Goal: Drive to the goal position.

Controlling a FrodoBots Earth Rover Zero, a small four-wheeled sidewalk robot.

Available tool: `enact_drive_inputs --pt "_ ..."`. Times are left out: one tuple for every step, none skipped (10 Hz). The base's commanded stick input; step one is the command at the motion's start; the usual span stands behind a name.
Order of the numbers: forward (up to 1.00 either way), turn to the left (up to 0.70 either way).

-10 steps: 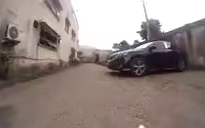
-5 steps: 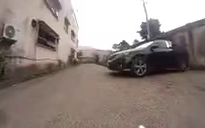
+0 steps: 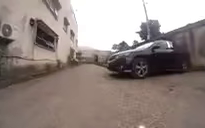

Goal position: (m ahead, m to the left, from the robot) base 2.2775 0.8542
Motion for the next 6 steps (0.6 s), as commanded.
enact_drive_inputs --pt "0.30 0.00" --pt "0.30 0.00" --pt "0.30 0.00" --pt "0.30 0.00" --pt "0.30 0.00" --pt "0.30 0.00"
